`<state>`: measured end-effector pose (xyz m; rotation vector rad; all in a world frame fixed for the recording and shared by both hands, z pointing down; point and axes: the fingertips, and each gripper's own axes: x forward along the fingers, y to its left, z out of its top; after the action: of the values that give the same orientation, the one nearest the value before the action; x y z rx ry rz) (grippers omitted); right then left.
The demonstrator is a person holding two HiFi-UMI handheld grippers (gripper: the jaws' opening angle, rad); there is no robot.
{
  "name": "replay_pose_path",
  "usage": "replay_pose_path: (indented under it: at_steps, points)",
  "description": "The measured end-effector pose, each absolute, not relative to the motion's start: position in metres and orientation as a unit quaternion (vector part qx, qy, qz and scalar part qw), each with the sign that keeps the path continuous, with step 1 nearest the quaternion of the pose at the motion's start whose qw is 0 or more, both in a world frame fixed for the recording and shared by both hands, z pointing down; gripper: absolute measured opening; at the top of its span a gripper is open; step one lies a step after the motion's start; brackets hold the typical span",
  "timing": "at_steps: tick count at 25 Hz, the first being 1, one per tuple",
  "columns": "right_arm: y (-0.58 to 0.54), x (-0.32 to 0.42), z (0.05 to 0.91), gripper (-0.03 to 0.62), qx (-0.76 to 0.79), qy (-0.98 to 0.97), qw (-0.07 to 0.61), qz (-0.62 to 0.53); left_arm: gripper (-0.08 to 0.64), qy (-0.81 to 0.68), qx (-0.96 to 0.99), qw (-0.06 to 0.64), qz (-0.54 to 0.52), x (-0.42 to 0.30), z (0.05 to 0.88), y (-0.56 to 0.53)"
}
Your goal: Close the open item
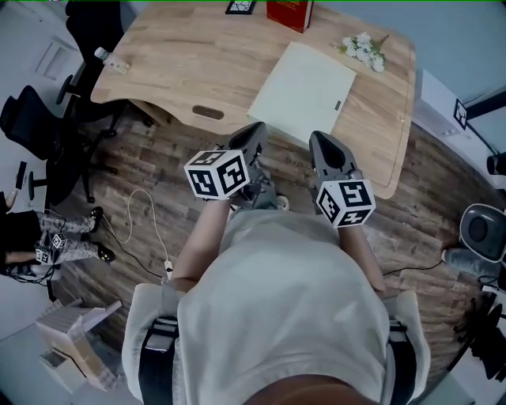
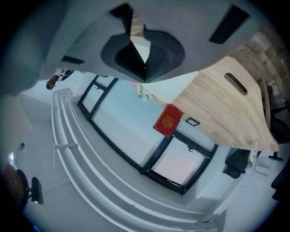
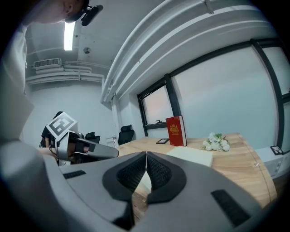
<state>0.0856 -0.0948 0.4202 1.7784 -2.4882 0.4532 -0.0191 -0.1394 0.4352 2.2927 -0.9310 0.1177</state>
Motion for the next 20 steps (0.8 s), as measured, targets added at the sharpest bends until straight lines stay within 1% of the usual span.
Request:
replay_pose_path:
  at_steps: [3,7,20]
  points:
    - [-0.097,0.080,0.419,0.020,0.568,-0.809,0.021,0.149,0.020,-0.366,0.874,0.316,0.041,-0.033,0.436,-0.135]
    - [-0.099,0.077,0.417,0.020,0.565,-0.812,0.019,0.146,0.020,-0.370,0.870,0.323,0.039,-0.044,0.443,-0.128]
    - [-0.102,0.076,0.418,0.018,0.567,-0.811,0.024,0.143,0.020,-0.363,0.870,0.332,0.040,-0.046,0.449,-0.126]
